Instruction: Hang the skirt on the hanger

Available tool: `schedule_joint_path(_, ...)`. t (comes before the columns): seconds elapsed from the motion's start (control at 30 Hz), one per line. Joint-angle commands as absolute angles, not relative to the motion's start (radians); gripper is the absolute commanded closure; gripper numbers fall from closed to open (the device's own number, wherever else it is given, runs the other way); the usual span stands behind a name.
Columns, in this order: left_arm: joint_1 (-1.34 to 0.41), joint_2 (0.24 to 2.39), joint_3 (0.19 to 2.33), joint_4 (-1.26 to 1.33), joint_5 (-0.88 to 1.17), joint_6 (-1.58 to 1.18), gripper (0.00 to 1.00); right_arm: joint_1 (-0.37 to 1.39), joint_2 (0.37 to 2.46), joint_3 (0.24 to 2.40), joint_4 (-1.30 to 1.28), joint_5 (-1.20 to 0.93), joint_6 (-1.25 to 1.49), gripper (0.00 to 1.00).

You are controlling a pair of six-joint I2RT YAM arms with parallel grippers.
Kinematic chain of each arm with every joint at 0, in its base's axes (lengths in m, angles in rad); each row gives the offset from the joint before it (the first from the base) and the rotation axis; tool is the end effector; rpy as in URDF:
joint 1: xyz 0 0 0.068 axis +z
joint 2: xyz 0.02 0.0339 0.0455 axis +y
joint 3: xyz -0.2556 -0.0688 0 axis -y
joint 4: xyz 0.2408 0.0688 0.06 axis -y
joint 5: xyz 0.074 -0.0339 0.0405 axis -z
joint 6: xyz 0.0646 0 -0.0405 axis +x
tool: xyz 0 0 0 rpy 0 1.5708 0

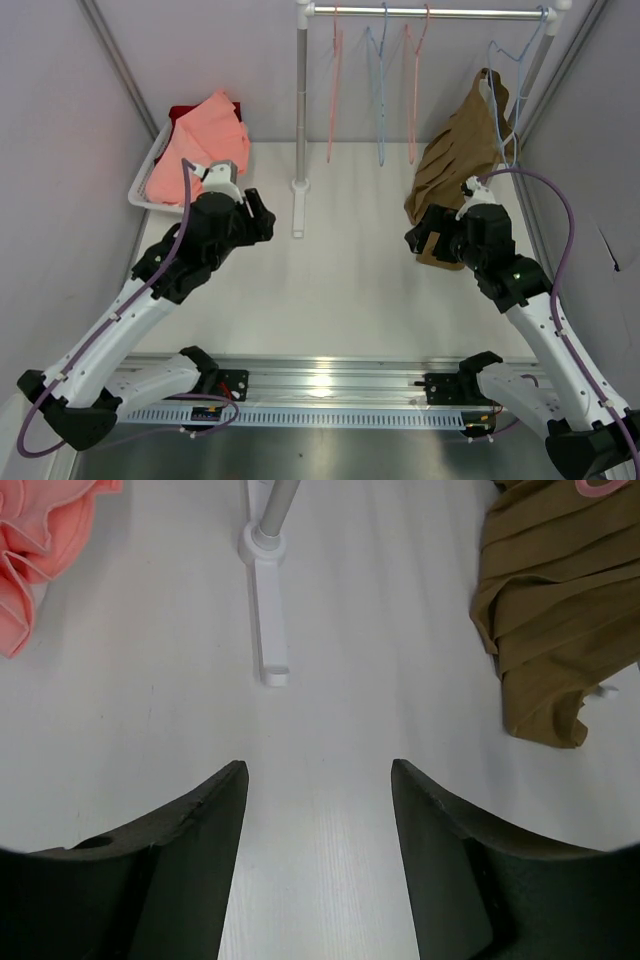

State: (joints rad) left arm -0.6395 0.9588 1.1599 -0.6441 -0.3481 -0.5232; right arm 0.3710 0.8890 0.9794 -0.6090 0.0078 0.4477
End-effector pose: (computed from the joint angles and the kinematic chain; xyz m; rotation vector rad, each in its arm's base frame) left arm 0.1887 -0.1129 0.3718 -0.1055 2.0050 -0.3998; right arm 0.1993 0.0770 0.3248 0.0864 2.1250 0.4839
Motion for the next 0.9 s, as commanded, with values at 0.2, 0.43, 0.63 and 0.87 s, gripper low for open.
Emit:
schedule_joint_path(0.2,-0.539,1.126,1.357,-0.611,-0.459,-0.494,0.32,0.368,0.916,0.960,-0.561,-0.057,0.402,0.01)
schedule_joint_path(0.43,-0.293,1.382,1.558,-0.546,-0.554,-0.468,0.33,0.368,0.956,1.003,-0.557,-0.150,0.373,0.00)
schedule_joint_path(0.63,-0.121,1.673,1.730,-0.575,-0.585,-0.495,0.36,0.370,0.973,1.015,-0.565,-0.164,0.362,0.01)
schedule_joint_path(0.87,-0.170,1.733,1.712,-0.428,-0.824,-0.442,0.39,0.374,0.997,0.997,-0.537,-0.219,0.367,0.00)
